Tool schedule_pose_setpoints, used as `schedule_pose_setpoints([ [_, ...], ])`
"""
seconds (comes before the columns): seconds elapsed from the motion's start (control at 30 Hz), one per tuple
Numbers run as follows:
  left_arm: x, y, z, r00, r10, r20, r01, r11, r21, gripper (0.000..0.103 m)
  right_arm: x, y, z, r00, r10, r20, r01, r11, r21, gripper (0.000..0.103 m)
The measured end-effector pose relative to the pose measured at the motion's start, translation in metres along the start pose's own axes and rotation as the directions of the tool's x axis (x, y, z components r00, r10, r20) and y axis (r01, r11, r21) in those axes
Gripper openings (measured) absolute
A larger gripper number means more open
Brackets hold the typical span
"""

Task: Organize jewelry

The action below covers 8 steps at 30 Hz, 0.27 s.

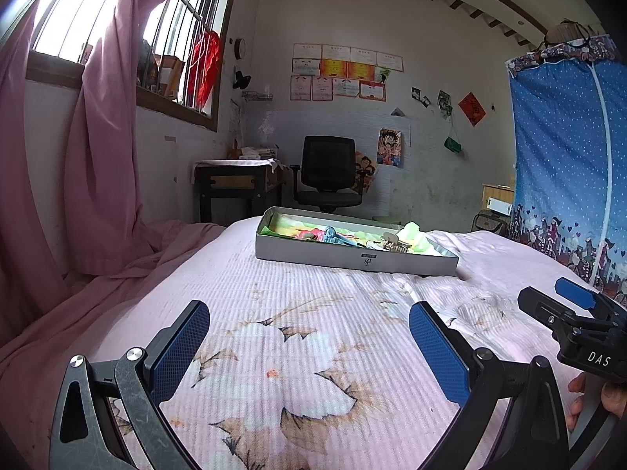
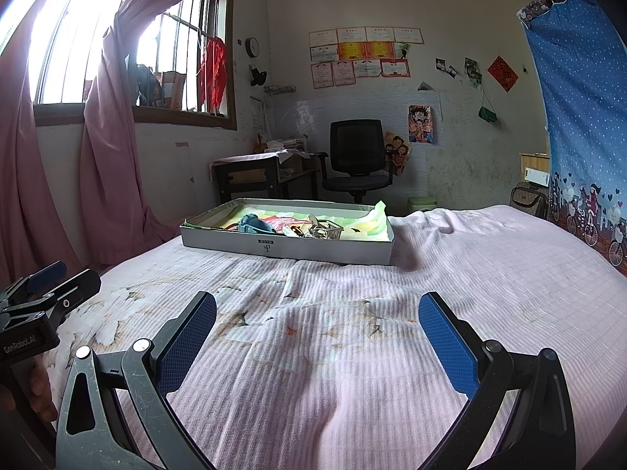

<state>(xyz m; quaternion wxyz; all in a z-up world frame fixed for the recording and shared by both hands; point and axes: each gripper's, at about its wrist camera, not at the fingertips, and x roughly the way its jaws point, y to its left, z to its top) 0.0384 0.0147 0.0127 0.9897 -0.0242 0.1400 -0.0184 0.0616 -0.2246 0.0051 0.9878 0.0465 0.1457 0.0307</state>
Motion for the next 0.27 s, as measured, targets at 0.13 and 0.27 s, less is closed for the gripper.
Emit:
schedule_pose_setpoints([
  [0.13, -0.0002, 0.0001, 0.0001, 1.000, 0.000, 0.001, 0.000, 1.000, -0.002, 0.102, -0.0004, 0.0021, -0.0009, 1.000, 0.000, -0.001, 0.000, 1.000, 0.001, 0.102],
  [0.27, 0.0004, -0.0001, 0.0000, 1.000, -0.001, -0.002, 0.001, 1.000, 0.000, 0.102, -0.0002, 0.0017, -0.0008, 1.000, 0.000, 0.000, 0.000, 1.000, 0.000, 0.102],
])
